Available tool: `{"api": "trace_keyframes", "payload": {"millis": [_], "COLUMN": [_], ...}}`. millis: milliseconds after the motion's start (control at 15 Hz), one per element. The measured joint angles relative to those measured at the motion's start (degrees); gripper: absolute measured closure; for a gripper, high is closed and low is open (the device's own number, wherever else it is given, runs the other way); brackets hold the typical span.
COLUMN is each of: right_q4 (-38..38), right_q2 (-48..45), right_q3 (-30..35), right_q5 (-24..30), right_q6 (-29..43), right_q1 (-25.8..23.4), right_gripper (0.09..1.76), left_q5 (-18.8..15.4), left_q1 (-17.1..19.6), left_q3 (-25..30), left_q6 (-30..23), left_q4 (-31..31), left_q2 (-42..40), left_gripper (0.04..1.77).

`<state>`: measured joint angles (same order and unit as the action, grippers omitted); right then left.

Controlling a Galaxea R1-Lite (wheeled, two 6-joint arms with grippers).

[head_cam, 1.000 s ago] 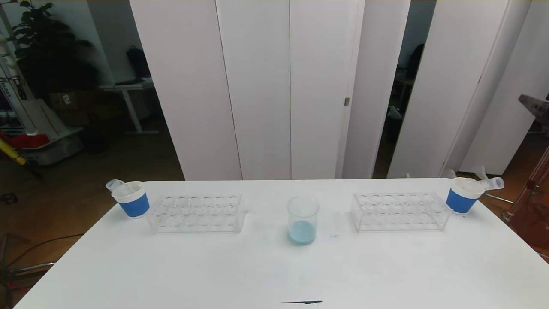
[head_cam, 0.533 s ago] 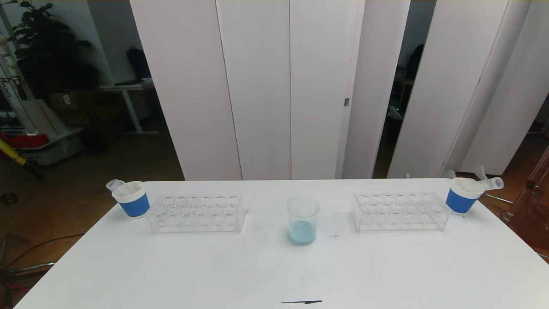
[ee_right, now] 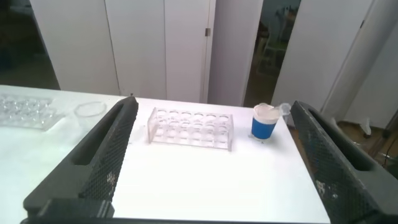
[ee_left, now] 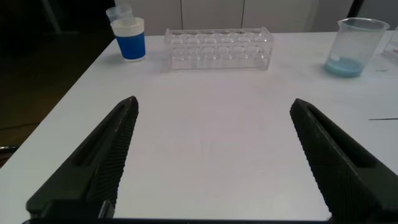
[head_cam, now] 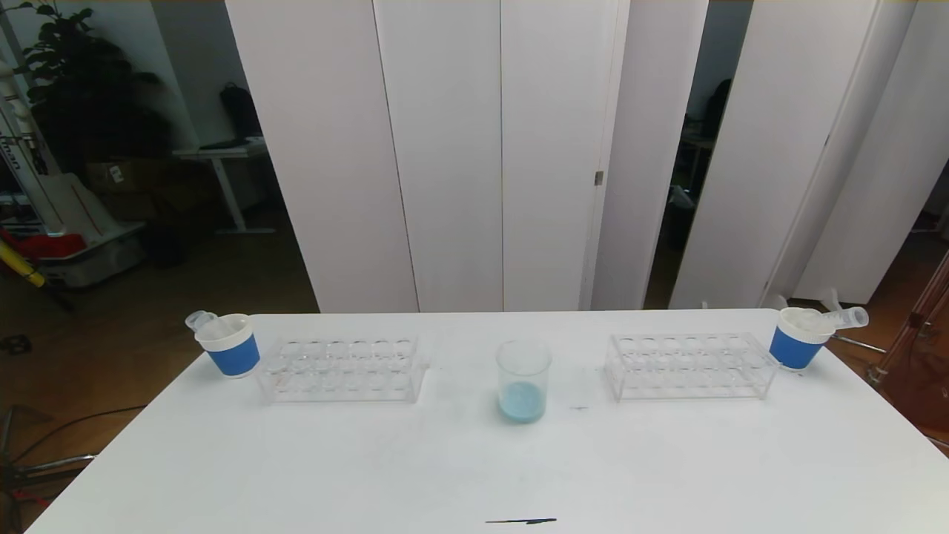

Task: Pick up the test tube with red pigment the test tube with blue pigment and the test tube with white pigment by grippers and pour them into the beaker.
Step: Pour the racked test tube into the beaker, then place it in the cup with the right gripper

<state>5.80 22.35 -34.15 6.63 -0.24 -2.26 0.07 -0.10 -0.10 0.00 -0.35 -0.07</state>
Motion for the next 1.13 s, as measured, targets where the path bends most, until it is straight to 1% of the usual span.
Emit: {"api": "trace_keyframes", "payload": {"millis": [267,400,467,667,1133], "right_q4": [1.2,1.2,1.3,1.1,0.2], "right_q2": [-12.3,-17.7,-19.3,-21.7,-22.4], "right_q3": [18.3,25.1,27.1,30.8,31.8], "right_q5": [-2.2,-3.4,-4.7,-5.6,-5.7], "right_q6": [-0.3,-0.6,-0.5,-0.7,-0.3], "right_q1": [1.6,2.0,2.0,2.2,2.3], "right_gripper": [0.10,0.10,0.10,0.10,0.10], "left_q5": [0.0,0.0,0.0,0.0,0.0], "left_q1": [0.0,0.0,0.0,0.0,0.0], "left_q3": [0.0,0.0,0.0,0.0,0.0], "left_q6": [0.0,0.0,0.0,0.0,0.0], "left_q4": [0.0,0.0,0.0,0.0,0.0], "left_q2": [0.0,0.0,0.0,0.0,0.0], "left_gripper": [0.07,0.07,0.07,0.07,0.07]}}
